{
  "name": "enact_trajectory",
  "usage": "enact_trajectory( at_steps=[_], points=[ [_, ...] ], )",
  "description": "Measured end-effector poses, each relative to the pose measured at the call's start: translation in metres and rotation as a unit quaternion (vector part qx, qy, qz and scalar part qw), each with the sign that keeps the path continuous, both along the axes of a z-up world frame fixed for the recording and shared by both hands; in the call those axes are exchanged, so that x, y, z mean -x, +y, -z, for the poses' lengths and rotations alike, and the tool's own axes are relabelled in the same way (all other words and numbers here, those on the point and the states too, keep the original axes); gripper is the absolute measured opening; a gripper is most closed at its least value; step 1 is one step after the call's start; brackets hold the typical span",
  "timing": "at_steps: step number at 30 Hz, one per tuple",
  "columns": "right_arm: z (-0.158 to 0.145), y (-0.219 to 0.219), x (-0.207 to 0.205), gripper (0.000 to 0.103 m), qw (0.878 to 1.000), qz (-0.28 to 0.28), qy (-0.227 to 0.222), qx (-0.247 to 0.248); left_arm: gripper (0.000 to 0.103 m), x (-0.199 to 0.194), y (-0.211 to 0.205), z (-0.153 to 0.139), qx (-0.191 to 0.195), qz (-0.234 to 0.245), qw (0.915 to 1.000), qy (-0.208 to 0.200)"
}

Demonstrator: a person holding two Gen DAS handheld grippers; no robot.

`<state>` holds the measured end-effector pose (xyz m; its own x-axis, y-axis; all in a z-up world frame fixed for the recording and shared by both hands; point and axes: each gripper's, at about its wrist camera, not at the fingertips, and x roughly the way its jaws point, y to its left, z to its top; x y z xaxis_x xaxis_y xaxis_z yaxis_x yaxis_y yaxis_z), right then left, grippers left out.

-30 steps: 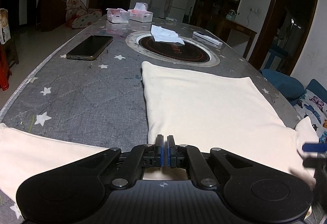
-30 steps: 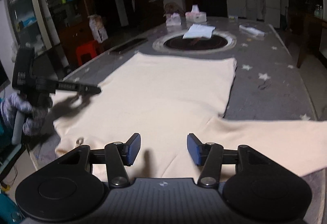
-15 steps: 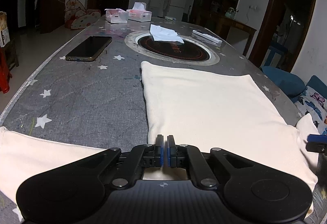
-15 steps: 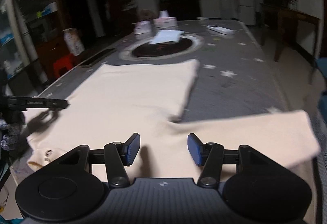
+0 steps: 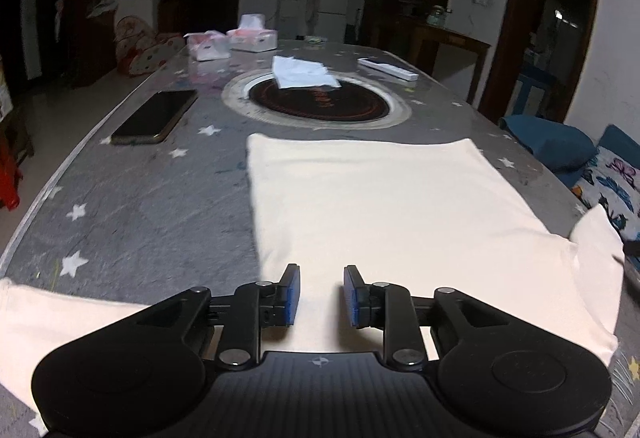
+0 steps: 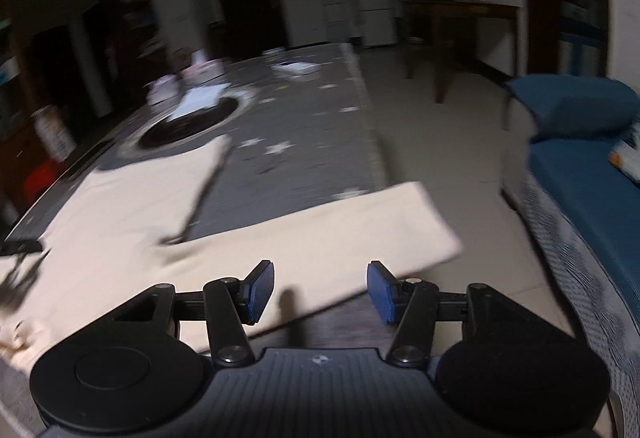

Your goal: Fold clothes

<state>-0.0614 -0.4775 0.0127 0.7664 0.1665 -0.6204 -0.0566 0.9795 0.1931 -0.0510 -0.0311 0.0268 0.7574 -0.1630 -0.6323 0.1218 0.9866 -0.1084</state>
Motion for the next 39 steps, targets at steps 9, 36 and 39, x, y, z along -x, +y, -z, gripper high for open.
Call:
enact_trajectory(
  at_steps=[9, 36, 39],
  points=[
    [0.025, -0.056, -0.025, 0.052, 0.991, 0.079, 0.028, -0.108, 0.032, 0.003, -0.032, -0.011, 0.002, 0.046, 0.9989, -0.010],
    [-0.027, -0.076, -0.014, 0.004, 0.958, 0.048, -0.088, -0.269, 0.038, 0.033, -0.147, 0.004, 0.008, 0.224, 0.9745, 0.000],
    [-0.043, -0.063, -0.014, 0.004, 0.958, 0.033, -0.100, -0.266, 0.038, 0.038, -0.159, 0.011, 0.000, 0.246, 0.9694, 0.000]
  ],
)
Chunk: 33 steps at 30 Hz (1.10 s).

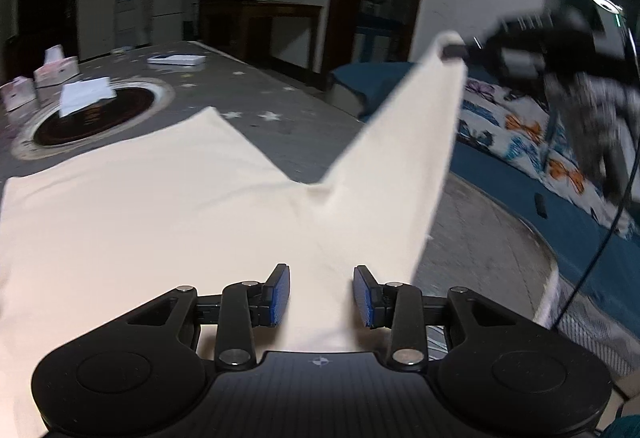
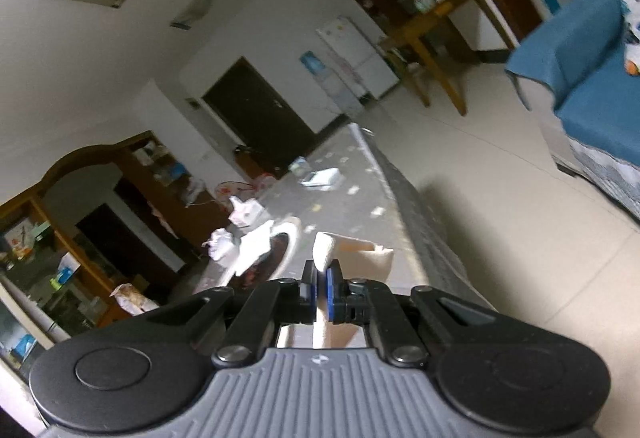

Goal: Fold clothes
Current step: 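Fold the lifted shirt side inward over the body with the left gripper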

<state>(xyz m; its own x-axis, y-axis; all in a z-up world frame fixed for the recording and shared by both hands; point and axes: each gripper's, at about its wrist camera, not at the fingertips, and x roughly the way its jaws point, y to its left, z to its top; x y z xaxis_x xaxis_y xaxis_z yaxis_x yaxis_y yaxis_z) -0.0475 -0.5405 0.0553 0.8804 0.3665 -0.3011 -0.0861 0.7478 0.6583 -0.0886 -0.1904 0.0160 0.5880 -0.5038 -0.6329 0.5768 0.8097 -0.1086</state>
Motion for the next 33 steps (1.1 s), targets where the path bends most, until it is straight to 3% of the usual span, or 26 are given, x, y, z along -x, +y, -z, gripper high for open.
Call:
enact_trajectory(
  at_steps=[4, 7, 11, 17, 19, 27, 33],
  points=[
    [-0.022, 0.023, 0.001, 0.004, 1.000, -0.023, -0.019, 0.009, 0.042, 0.008, -0.008, 0.005, -0.007, 0.018, 0.9998, -0.011],
    [-0.038, 0.049, 0.000, 0.004, 0.998, -0.051, -0.032, 0.024, 0.043, 0.010, 0.007, -0.004, 0.016, 0.008, 0.9998, -0.012],
    [-0.052, 0.090, -0.002, 0.004, 0.994, -0.093, -0.042, 0.047, 0.046, 0.017, 0.048, -0.022, 0.038, -0.035, 0.9981, -0.035],
    [-0.054, 0.158, -0.008, 0.004, 0.983, -0.162, -0.042, 0.079, 0.048, 0.032, 0.119, -0.034, 0.038, -0.129, 0.9892, -0.059],
    [-0.044, 0.189, -0.010, 0.004, 0.976, -0.196, -0.031, 0.091, 0.048, 0.037, 0.140, -0.034, 0.036, -0.159, 0.9848, -0.060],
    [0.009, 0.293, -0.003, 0.004, 0.937, -0.305, 0.011, 0.171, 0.048, 0.044, 0.169, -0.030, 0.044, -0.199, 0.9776, -0.051],
    [0.031, 0.329, 0.013, 0.013, 0.909, -0.369, 0.033, 0.192, 0.048, 0.049, 0.190, -0.028, 0.050, -0.229, 0.9710, -0.044]
  ],
)
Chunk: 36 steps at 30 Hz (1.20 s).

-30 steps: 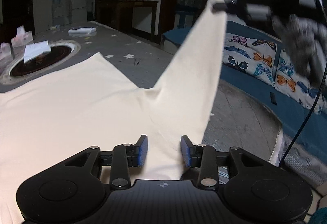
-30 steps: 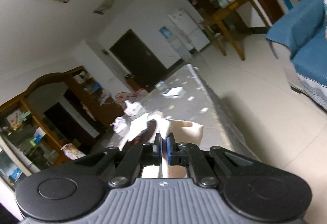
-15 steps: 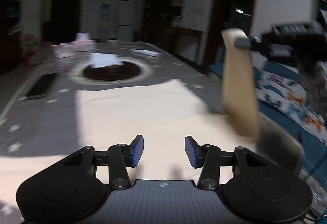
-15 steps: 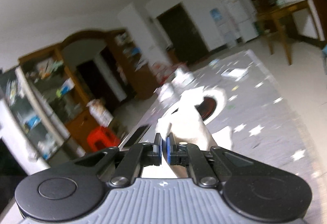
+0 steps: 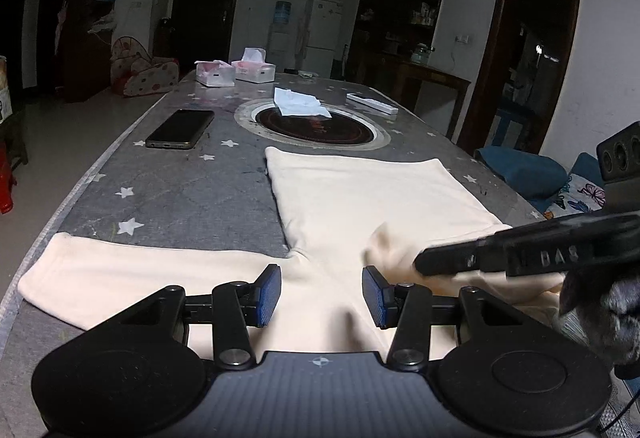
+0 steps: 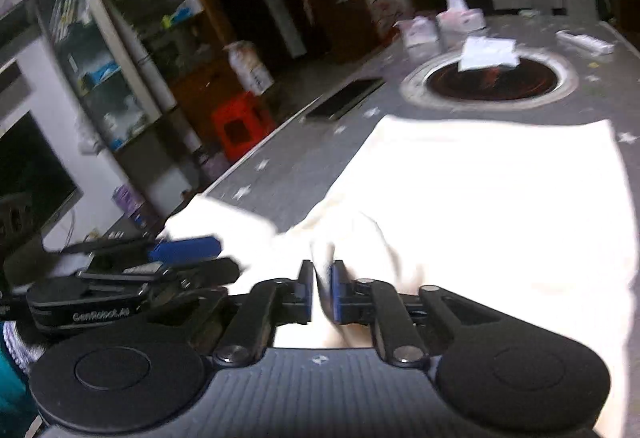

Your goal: Fold clothes

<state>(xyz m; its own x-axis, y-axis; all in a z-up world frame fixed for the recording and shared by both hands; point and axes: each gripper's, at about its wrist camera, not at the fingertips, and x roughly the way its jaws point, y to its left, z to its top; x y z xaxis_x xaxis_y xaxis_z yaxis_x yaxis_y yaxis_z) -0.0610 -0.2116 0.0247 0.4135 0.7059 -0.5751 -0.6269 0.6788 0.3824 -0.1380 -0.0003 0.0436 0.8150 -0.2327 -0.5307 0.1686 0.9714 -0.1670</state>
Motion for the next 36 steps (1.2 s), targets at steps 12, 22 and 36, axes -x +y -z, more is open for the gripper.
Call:
enact_trajectory(
  at_steps=[12, 22, 36],
  points=[
    [-0.022, -0.094, 0.019, 0.026, 0.994, 0.054, -0.047, 0.082, 0.046, -0.019, -0.029, 0.005, 0.003, 0.046, 0.9989, 0.006],
    [0.005, -0.135, 0.014, 0.026, 0.990, 0.115, -0.014, 0.075, 0.004, -0.028, -0.046, 0.021, -0.016, 0.057, 0.9973, 0.042],
    [0.011, -0.154, -0.025, 0.026, 0.986, 0.161, 0.002, 0.035, 0.002, -0.019, -0.036, 0.017, -0.031, 0.031, 0.9976, 0.053]
  ],
)
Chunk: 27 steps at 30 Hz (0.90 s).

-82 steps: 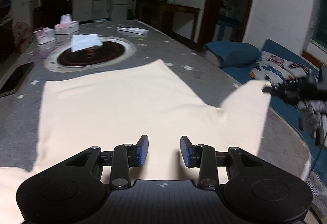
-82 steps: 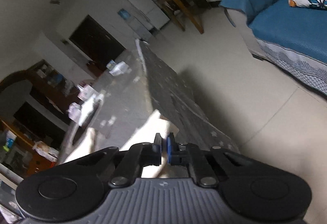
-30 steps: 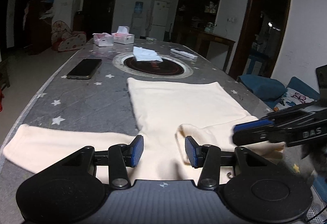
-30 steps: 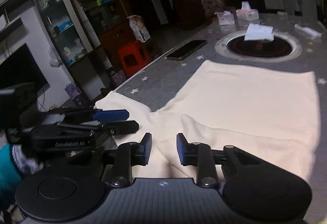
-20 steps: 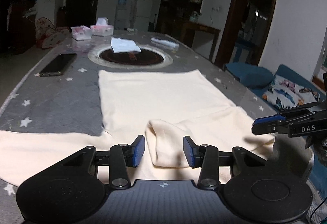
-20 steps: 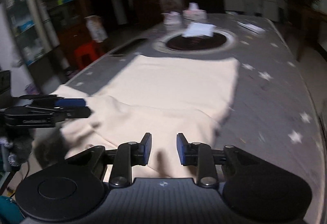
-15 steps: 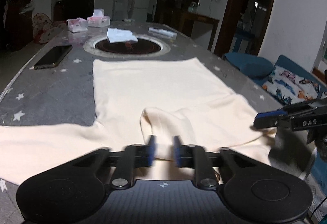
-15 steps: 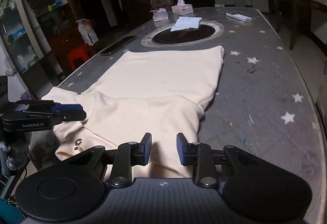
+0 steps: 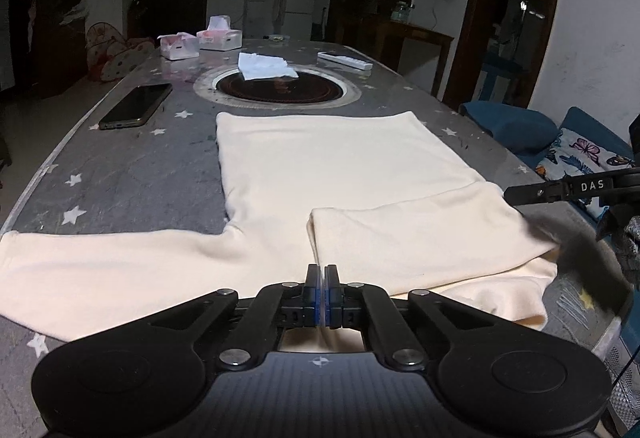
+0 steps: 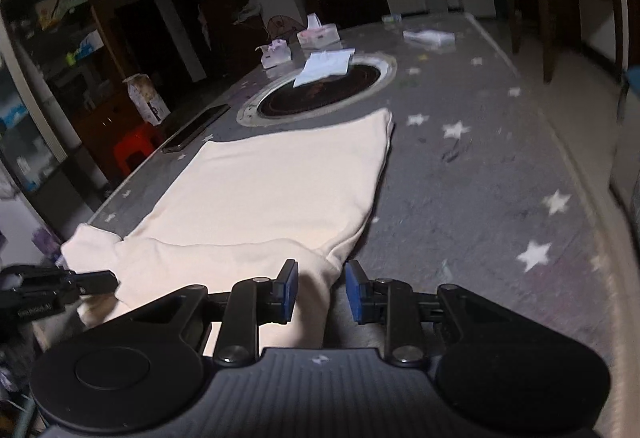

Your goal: Fold clothes

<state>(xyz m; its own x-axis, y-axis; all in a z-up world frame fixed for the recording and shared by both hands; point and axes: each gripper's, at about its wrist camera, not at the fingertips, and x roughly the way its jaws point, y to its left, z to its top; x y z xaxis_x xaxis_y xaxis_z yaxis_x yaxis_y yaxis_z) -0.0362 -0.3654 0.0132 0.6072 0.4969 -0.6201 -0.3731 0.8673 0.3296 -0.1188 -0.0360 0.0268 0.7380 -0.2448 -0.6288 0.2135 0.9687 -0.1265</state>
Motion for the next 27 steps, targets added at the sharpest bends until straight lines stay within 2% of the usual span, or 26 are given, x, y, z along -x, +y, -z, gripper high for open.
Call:
enact_trajectory(
  at_steps=[1, 2, 3, 5, 9, 13, 14, 17, 22, 27],
  points=[
    [0.003, -0.001, -0.003, 0.024, 1.000, 0.001, 0.006, -0.005, 0.002, -0.001, 0.000, 0.000, 0.000, -0.001, 1.0000, 0.002],
    [0.006, -0.002, -0.005, 0.014, 1.000, 0.002, 0.011, -0.011, 0.002, -0.001, -0.001, 0.001, -0.001, 0.000, 1.0000, 0.003],
    [0.010, -0.002, -0.008, 0.010, 1.000, 0.003, 0.017, -0.016, 0.002, -0.001, -0.001, 0.001, -0.003, 0.001, 1.0000, 0.003],
    [0.009, -0.002, -0.006, 0.007, 1.000, 0.012, 0.007, -0.015, 0.002, -0.002, -0.002, 0.001, -0.005, 0.002, 1.0000, 0.004],
    [-0.002, -0.004, 0.003, 0.006, 0.999, 0.028, -0.027, 0.010, 0.002, -0.004, -0.001, 0.004, -0.011, 0.002, 0.9999, 0.009],
    [0.010, -0.005, -0.002, 0.007, 0.999, 0.027, -0.011, 0.028, 0.002, -0.005, -0.002, 0.004, -0.016, -0.001, 0.9998, 0.009],
    [0.009, -0.006, -0.002, 0.012, 0.999, 0.033, -0.012, 0.027, 0.002, -0.005, -0.002, 0.003, -0.017, -0.001, 0.9998, 0.008],
    [0.000, -0.010, 0.000, 0.014, 0.998, 0.054, -0.028, 0.029, 0.003, -0.003, -0.005, -0.006, -0.008, 0.002, 1.0000, -0.001],
    [-0.013, 0.002, 0.007, 0.014, 0.998, 0.017, -0.059, 0.028, 0.004, -0.008, -0.024, -0.011, 0.010, 0.033, 0.9993, -0.017],
    [0.003, 0.016, 0.001, 0.014, 0.999, -0.001, -0.044, 0.031, 0.004, -0.017, -0.034, 0.006, 0.014, 0.040, 0.9991, 0.007]
  ],
)
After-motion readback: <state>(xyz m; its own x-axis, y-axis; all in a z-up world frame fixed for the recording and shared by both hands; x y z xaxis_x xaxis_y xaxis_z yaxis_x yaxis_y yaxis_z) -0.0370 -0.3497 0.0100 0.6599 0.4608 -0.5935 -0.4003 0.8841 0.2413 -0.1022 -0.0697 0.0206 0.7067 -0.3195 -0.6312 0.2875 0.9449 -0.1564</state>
